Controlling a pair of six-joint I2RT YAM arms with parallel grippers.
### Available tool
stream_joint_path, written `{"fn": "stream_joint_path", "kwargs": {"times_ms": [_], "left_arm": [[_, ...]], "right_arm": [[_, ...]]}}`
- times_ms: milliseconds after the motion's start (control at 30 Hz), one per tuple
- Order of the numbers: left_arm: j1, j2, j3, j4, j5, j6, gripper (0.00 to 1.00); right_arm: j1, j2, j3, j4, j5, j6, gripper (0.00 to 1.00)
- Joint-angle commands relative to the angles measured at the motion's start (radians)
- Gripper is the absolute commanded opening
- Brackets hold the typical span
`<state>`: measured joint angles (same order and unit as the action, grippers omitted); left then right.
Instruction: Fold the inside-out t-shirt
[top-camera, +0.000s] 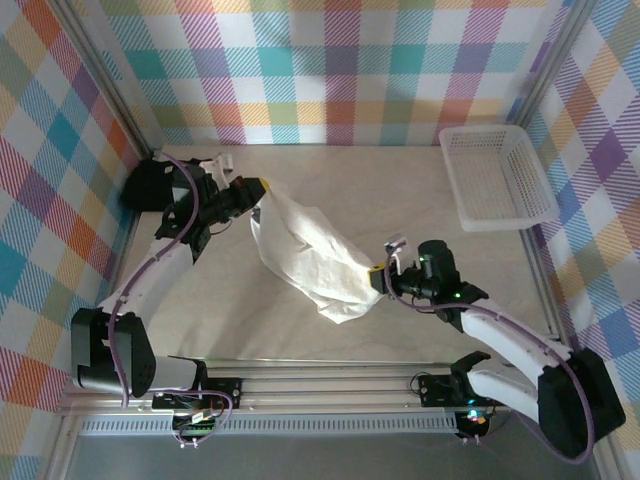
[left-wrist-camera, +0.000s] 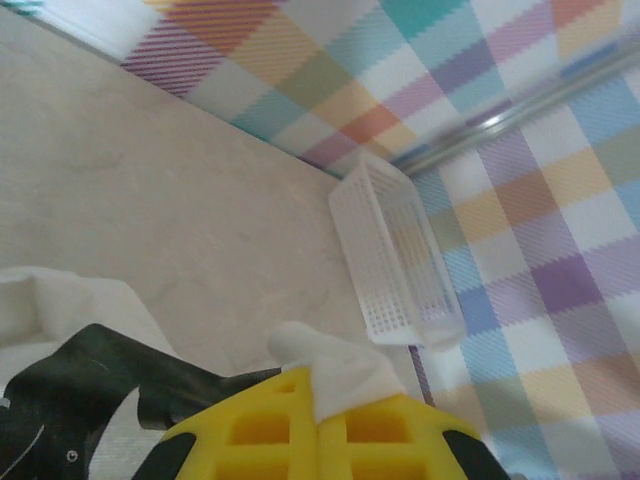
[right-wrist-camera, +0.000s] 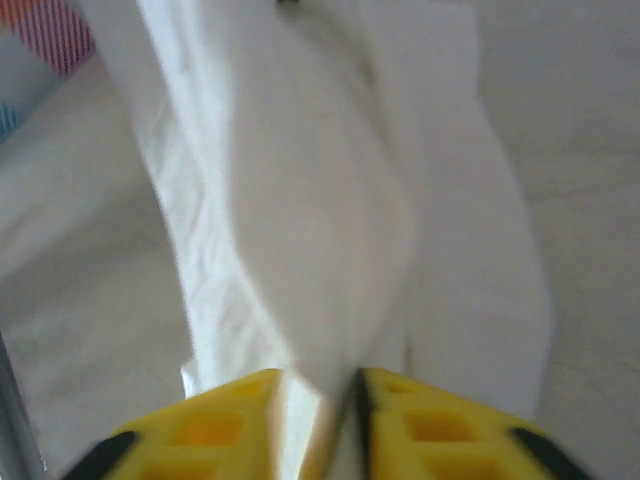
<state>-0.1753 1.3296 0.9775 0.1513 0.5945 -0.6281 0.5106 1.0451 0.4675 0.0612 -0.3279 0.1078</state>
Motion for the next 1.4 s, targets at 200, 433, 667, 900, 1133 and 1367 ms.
{"fn": "stream_joint_path", "kwargs": {"times_ms": [200,433,667,900,1133,1367], "left_arm": [[-0.074,-0.169,-0.095,0.070,0.058,0.152,0.00],[-0.092,-0.210,-0.125,0.027,0.036,0.179,0.00],[-0.097,-0.233,-0.122,-0.001,-0.036,0.178,0.00],[-0.168,-0.165,-0.002,0.017,-0.068,0.180,0.00],[-0.293,-0.114,0.158,0.037,-0.147,0.246,0.00],[-0.294,-0.197,-0.040,-0.091,-0.375,0.301,0.00]], "right_arm": [[0.106,0.063,0.179,0.168,0.002,-0.107,0.64],[0.145,0.406,0.426,0.290,-0.199,-0.066,0.70],[0.154,0.469,0.536,0.254,-0.207,-0.049,0.03],[0.034,0.240,0.670,0.032,0.028,-0.144,0.00],[-0.012,0.164,0.833,-0.040,-0.005,-0.236,0.00],[-0.013,0.197,0.806,-0.207,-0.179,-0.295,0.00]]}}
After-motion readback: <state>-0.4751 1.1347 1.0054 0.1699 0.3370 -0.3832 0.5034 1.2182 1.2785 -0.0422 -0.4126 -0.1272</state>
